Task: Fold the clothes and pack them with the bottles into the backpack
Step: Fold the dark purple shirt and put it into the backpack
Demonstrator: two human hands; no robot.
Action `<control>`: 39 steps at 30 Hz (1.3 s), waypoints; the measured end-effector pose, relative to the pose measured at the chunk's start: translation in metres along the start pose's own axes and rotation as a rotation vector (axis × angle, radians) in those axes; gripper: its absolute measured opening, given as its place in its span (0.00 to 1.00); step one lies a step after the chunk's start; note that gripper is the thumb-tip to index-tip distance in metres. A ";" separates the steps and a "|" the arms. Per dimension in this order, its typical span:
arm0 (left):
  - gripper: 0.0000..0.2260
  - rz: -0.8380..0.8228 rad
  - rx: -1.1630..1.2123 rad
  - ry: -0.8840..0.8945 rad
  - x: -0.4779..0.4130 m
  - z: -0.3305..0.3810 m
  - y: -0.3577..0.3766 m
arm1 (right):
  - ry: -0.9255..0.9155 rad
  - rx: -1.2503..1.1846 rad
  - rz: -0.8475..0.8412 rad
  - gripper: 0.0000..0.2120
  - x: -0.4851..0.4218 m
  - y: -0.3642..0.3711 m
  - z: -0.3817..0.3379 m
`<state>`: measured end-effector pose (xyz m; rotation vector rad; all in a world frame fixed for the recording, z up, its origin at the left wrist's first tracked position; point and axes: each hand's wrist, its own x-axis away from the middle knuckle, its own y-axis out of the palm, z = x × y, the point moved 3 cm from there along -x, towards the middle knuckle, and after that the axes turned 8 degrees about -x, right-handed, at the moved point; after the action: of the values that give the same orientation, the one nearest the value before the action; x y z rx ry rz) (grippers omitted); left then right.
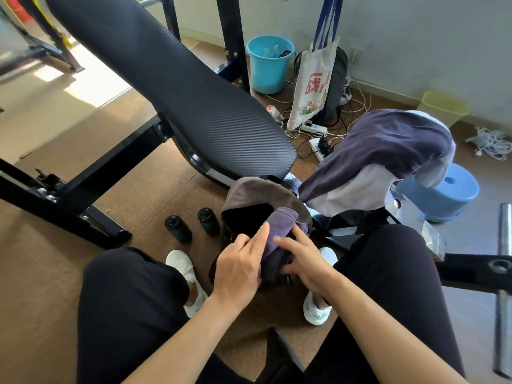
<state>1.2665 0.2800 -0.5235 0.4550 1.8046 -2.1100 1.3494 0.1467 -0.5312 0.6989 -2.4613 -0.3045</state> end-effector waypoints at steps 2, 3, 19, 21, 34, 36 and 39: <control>0.28 -0.054 0.036 0.077 0.000 0.005 0.003 | 0.006 -0.109 0.047 0.13 0.001 -0.001 -0.001; 0.30 -0.113 0.064 0.104 0.001 0.006 0.006 | 0.007 -0.136 0.085 0.11 0.001 -0.003 -0.001; 0.42 -0.594 0.933 -0.397 -0.008 -0.017 0.024 | -0.084 0.035 0.053 0.22 -0.015 -0.004 0.012; 0.42 -0.634 0.907 -0.336 -0.004 -0.019 0.029 | -0.058 0.102 0.085 0.24 -0.018 -0.007 0.015; 0.26 -0.683 0.560 -0.582 -0.006 -0.097 0.070 | -0.054 1.642 -0.030 0.25 -0.119 -0.039 0.012; 0.23 -0.712 0.482 -0.568 -0.021 -0.111 0.079 | -0.108 1.882 -0.053 0.29 -0.134 -0.041 0.011; 0.21 -0.820 0.293 -0.461 -0.041 -0.120 0.101 | -0.119 1.994 -0.022 0.37 -0.157 -0.054 0.007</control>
<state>1.3518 0.3857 -0.6127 -0.7976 1.5375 -2.6922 1.4794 0.1868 -0.6271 1.2827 -2.0482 2.3510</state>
